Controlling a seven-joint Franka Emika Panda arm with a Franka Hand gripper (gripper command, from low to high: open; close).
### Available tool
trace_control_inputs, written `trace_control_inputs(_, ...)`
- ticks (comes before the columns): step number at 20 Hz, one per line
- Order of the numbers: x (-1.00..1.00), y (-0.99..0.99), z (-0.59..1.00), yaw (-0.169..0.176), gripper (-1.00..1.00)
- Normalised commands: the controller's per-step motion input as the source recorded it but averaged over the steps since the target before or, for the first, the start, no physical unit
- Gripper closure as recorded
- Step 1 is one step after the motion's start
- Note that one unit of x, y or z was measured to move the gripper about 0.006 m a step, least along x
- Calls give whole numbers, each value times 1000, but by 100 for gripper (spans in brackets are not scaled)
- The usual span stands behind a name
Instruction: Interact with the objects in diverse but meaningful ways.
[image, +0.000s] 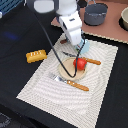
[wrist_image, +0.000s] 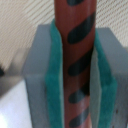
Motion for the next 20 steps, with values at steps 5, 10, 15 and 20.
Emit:
trace_control_inputs(5,245,-271,779,-9,100)
trace_control_inputs(10,456,-797,513,-29,100)
trace_control_inputs(15,397,-870,468,-9,100)
trace_control_inputs(20,250,-939,309,0,100)
